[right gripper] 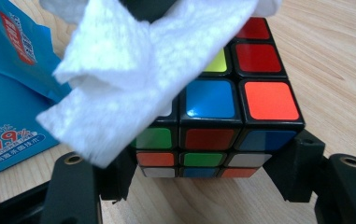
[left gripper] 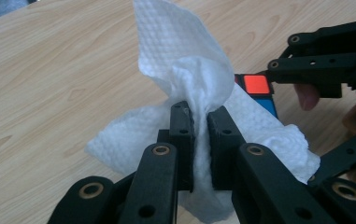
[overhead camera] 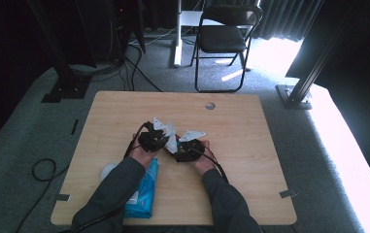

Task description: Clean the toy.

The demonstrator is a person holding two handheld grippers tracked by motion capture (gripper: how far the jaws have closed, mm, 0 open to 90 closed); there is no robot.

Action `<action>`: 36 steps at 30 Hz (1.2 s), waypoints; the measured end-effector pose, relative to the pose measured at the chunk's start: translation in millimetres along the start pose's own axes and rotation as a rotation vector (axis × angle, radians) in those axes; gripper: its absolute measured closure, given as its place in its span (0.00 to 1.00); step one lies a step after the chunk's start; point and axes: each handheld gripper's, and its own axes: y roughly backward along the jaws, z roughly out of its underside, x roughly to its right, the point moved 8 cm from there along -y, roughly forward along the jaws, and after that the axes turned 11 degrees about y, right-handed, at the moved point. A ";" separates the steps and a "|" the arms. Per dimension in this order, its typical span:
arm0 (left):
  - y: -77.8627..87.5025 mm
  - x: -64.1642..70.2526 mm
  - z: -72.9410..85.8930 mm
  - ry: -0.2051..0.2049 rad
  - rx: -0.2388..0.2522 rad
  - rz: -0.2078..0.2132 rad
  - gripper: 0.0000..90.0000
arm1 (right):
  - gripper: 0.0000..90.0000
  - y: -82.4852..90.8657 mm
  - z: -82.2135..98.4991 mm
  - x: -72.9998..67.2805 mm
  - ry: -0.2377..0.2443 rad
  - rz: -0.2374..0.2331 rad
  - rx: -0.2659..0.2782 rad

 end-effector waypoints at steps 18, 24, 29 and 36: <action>0.4 32.9 1.8 -0.101 -0.012 0.112 0.92 | 0.38 2.1 -2.5 2.1 -0.016 0.011 0.013; -1.7 39.3 0.6 -0.126 -0.017 0.125 0.92 | 0.38 2.8 -2.2 2.8 -0.014 0.017 0.010; -1.8 40.7 -2.3 -0.135 -0.011 0.124 0.92 | 0.38 3.9 -4.6 1.0 -0.011 0.014 0.019; -3.1 33.7 -5.0 -0.114 -0.012 0.117 0.92 | 0.38 4.1 -5.4 -0.5 -0.007 0.012 0.020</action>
